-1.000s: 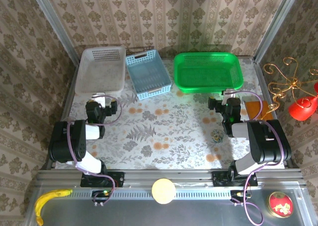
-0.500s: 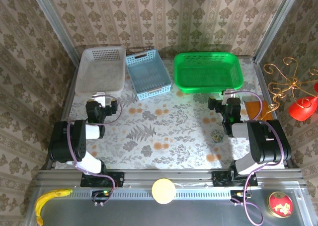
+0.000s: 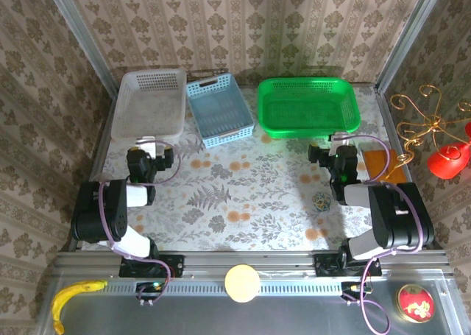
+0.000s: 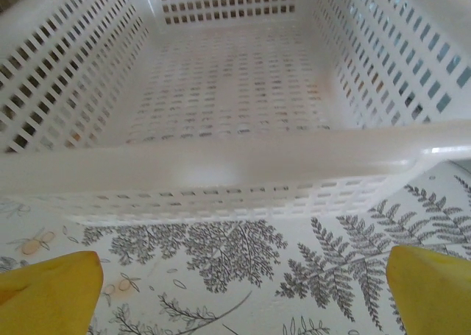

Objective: Untangle the cables

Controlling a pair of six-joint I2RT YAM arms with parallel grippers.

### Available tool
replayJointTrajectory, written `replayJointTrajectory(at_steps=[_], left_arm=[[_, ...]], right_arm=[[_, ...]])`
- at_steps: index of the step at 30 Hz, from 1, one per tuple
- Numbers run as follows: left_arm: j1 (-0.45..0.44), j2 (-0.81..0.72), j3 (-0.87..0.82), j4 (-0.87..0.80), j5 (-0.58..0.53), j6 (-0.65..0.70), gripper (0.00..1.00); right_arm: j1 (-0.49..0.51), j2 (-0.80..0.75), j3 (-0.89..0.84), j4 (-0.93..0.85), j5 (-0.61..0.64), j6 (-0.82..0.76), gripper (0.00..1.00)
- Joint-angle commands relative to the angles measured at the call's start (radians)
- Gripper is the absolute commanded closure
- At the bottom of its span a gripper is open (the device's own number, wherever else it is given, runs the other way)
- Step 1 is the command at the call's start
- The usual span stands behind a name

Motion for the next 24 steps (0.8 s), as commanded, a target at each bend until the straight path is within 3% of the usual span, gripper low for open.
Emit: replayJointTrajectory(at_steps=[1, 9, 15, 20, 24], left_arm=[[-0.007, -0.076, 0.006, -0.049, -0.031, 0.007, 0.0], [-0.013, -0.255, 0.05, -0.257, -0.065, -0.026, 0.0], [-0.028, -0.364, 0.149, -0.46, -0.098, -0.131, 0.0], [-0.11, -0.393, 0.262, -0.631, -0.153, -0.19, 0.0], [-0.213, -0.434, 0.32, -0.72, -0.17, -0.207, 0.0]], right_arm=[[0.007, -0.111, 0.006, -0.083, -0.018, -0.015, 0.0], [0.014, -0.331, 0.07, -0.384, -0.055, 0.036, 0.0], [0.02, -0.48, 0.175, -0.696, -0.166, 0.203, 0.0], [0.044, -0.534, 0.214, -0.792, -0.368, 0.34, 0.0], [0.174, -0.609, 0.195, -0.868, -0.275, 0.382, 0.0]])
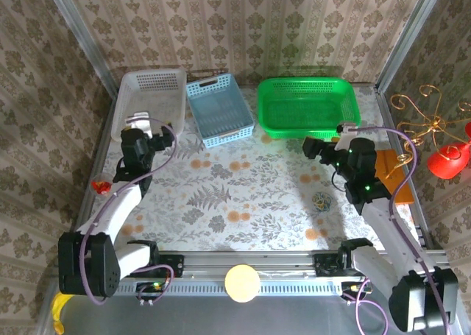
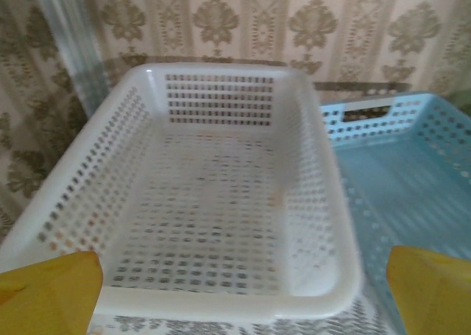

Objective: Untangle the cables

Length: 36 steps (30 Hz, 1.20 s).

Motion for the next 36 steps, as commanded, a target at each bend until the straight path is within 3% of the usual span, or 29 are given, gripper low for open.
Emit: replayJointTrajectory(at_steps=[1, 6, 14, 16, 20, 24, 30, 36], left_arm=[[-0.077, -0.049, 0.051, -0.135, -0.035, -0.047, 0.0], [-0.181, -0.101, 0.052, -0.154, -0.046, -0.065, 0.0], [-0.252, -0.16, 0.023, -0.159, -0.034, -0.097, 0.0], [-0.257, -0.169, 0.014, -0.153, -0.034, -0.101, 0.0], [-0.264, -0.175, 0.0, -0.144, -0.033, -0.114, 0.0], [-0.273, -0.174, 0.001, -0.133, -0.016, -0.133, 0.0], [-0.286, -0.169, 0.021, -0.161, -0.003, -0.148, 0.0], [-0.3, -0.158, 0.017, -0.162, 0.005, -0.177, 0.0]], right_arm=[[0.118, -0.057, -0.003, -0.158, 0.055, 0.076, 0.0], [0.277, -0.066, 0.024, -0.348, 0.291, 0.071, 0.0], [0.292, -0.183, 0.006, -0.534, 0.538, 0.234, 0.0], [0.291, -0.289, -0.033, -0.548, 0.548, 0.418, 0.0], [0.28, -0.451, -0.122, -0.466, 0.4, 0.427, 0.0], [0.287, -0.364, -0.102, -0.602, 0.387, 0.481, 0.06], [0.302, -0.242, -0.114, -0.758, 0.507, 0.653, 0.09], [0.305, -0.112, -0.142, -0.672, 0.497, 0.715, 0.08]])
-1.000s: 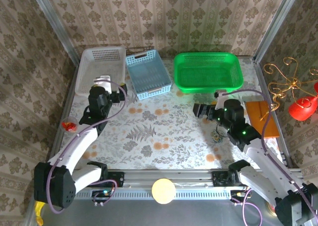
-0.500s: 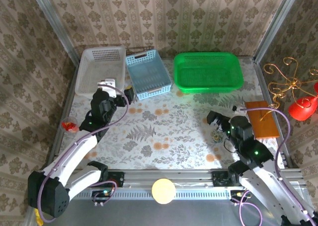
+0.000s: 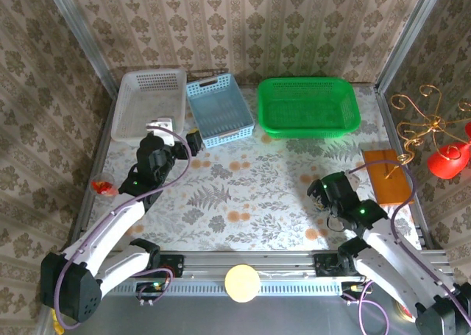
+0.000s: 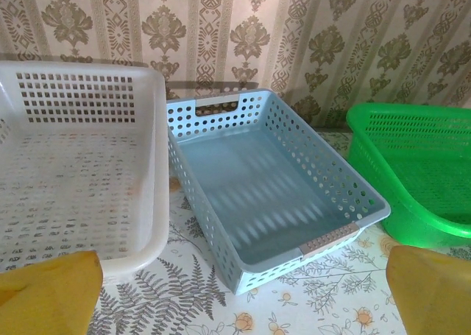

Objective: Untangle the cables

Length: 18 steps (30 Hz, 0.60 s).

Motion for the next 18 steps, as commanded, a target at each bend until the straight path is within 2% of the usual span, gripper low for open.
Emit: replayJointTrajectory(at_steps=[1, 5, 9, 14, 18], left_arm=[[-0.033, 0.004, 0.004, -0.012, 0.019, -0.04, 0.0], [-0.044, 0.016, 0.004, -0.011, 0.019, -0.049, 0.0], [-0.046, 0.01, -0.002, -0.017, 0.004, -0.045, 0.0], [-0.045, -0.027, -0.002, -0.048, -0.023, -0.04, 0.0], [-0.042, -0.076, 0.012, -0.111, -0.051, -0.023, 0.0]], right_arm=[[0.009, 0.081, -0.013, 0.054, 0.006, 0.077, 0.08], [0.044, 0.21, 0.017, 0.209, -0.07, 0.071, 0.09], [0.114, 0.407, 0.107, 0.372, -0.173, 0.057, 0.1], [0.259, 0.722, 0.338, 0.482, -0.244, 0.025, 0.1], [0.368, 0.91, 0.577, 0.469, -0.283, -0.03, 0.11]])
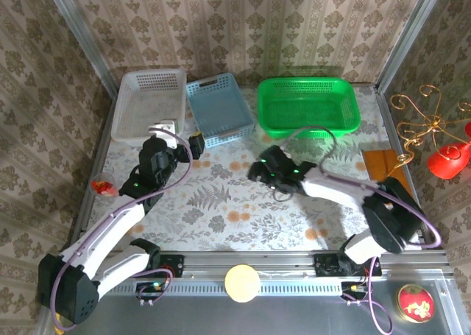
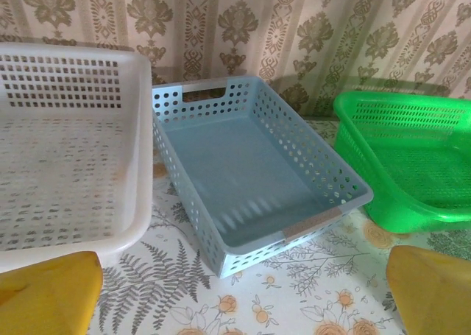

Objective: Untangle the cables

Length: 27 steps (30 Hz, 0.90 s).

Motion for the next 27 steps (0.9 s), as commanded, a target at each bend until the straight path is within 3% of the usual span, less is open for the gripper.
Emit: replayJointTrajectory(at_steps=[1, 5, 11, 14, 21, 27], left_arm=[[0.0, -0.055, 0.019, -0.077, -0.036, 0.007, 0.0], [0.009, -0.098, 0.039, -0.155, -0.03, 0.003, 0.0], [0.021, -0.124, 0.039, -0.211, 0.018, -0.027, 0.0], [0.021, -0.116, 0.028, -0.211, 0.044, -0.05, 0.0], [0.023, -0.078, 0.026, -0.206, 0.092, -0.082, 0.0], [0.023, -0.061, 0.018, -0.207, 0.11, -0.095, 0.0]], right_arm=[[0.077, 0.086, 0.153, 0.022, -0.056, -0.064, 0.11], [0.095, 0.047, 0.194, -0.006, -0.025, -0.088, 0.1], [0.081, -0.115, 0.155, -0.188, 0.241, -0.127, 0.0], [0.041, -0.162, 0.114, -0.232, 0.262, -0.173, 0.01], [-0.128, -0.202, -0.065, -0.111, 0.1, -0.196, 0.26], [-0.128, -0.188, -0.088, -0.094, 0.054, -0.222, 0.5]])
